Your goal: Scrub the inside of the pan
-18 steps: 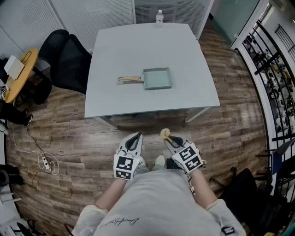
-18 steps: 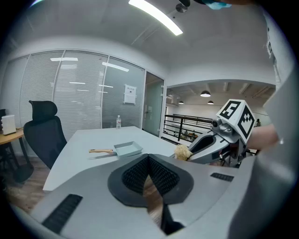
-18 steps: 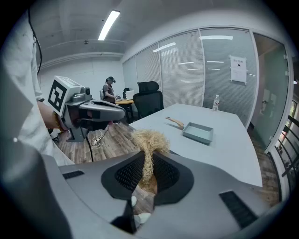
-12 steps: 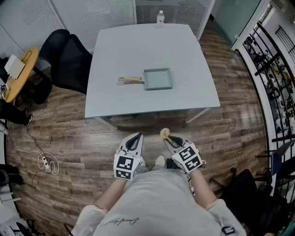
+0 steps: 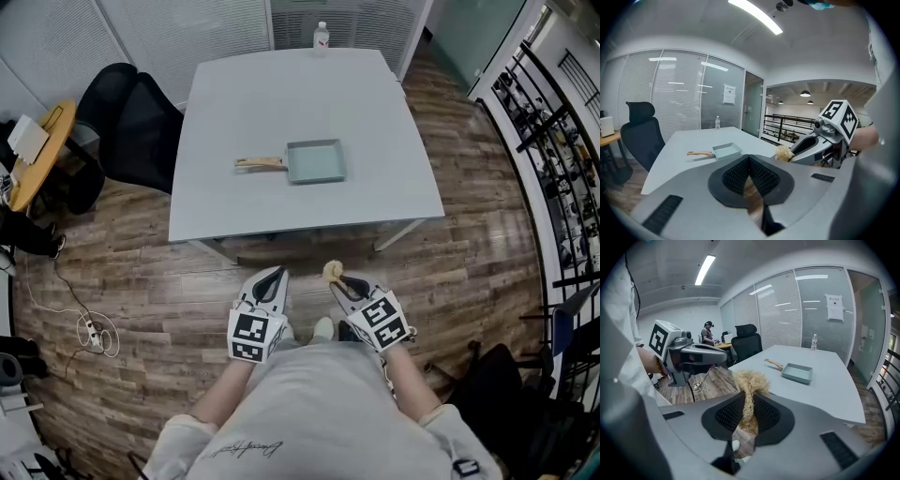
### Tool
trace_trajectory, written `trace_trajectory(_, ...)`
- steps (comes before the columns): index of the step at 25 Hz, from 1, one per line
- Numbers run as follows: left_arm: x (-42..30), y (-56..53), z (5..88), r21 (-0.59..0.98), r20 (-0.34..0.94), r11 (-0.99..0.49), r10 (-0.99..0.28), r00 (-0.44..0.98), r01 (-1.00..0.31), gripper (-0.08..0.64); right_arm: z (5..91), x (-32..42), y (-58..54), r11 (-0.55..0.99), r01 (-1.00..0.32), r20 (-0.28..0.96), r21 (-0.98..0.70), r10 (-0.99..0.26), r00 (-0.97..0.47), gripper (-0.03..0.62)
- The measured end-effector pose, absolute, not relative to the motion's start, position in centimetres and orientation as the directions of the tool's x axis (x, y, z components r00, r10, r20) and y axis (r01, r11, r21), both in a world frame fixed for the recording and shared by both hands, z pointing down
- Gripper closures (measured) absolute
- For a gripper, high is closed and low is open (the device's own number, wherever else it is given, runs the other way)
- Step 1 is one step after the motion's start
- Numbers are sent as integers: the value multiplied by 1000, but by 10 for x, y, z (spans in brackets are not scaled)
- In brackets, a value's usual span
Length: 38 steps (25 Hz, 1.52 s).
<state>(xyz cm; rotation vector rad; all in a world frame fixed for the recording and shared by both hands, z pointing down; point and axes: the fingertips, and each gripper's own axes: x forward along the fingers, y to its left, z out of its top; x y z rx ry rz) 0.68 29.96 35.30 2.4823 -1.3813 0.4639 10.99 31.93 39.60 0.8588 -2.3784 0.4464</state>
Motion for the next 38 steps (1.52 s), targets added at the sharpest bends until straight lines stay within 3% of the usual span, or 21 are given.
trace_trajectory(24,54,290,358,43,399,-463,-805,440,-885,549,407,158,310,772,-623,589,-130,-445,-674,523)
trace_trajectory(38,43,219,371,56,399,-489,-788,468,-871,548,416,141,243,767,-630,613,-124,-440,-656,523)
